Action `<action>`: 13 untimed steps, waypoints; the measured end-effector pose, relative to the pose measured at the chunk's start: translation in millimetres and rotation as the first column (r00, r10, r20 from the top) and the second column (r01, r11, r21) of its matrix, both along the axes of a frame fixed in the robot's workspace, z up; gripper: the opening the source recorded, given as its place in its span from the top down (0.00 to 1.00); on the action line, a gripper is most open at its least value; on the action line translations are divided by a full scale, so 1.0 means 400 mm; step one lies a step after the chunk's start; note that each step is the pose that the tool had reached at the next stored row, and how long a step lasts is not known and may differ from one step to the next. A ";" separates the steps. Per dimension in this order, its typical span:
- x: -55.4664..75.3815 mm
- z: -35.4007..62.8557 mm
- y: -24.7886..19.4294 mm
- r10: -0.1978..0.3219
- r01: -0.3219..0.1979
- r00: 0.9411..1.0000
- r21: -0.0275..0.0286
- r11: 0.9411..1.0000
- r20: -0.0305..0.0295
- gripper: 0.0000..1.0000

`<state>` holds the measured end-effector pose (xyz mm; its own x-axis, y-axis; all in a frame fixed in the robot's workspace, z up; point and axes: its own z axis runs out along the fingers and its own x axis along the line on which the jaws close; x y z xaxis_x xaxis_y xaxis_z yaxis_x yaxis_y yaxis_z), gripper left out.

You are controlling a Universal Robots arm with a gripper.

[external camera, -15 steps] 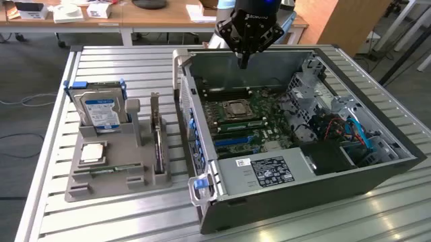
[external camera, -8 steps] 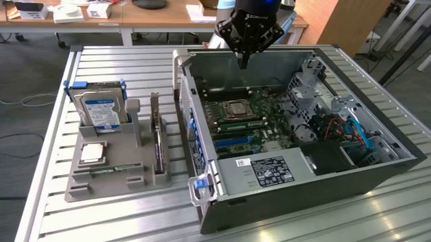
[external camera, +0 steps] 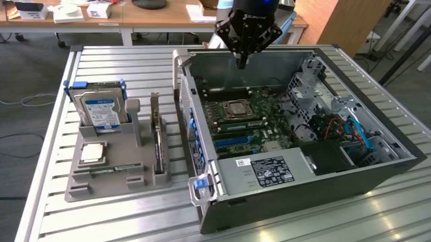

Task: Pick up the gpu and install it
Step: 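Reach for the gpu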

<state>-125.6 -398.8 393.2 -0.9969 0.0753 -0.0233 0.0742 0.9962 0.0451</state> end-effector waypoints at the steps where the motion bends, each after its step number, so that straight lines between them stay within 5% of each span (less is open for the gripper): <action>1: -0.005 0.000 0.000 0.000 0.000 1.000 0.000 1.000 0.000 0.89; 13: -0.094 -0.001 0.000 0.000 0.000 1.000 0.000 1.000 0.000 0.89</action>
<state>-163.1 -398.9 392.7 -0.9969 0.0753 -0.0233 0.0742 0.9962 0.0451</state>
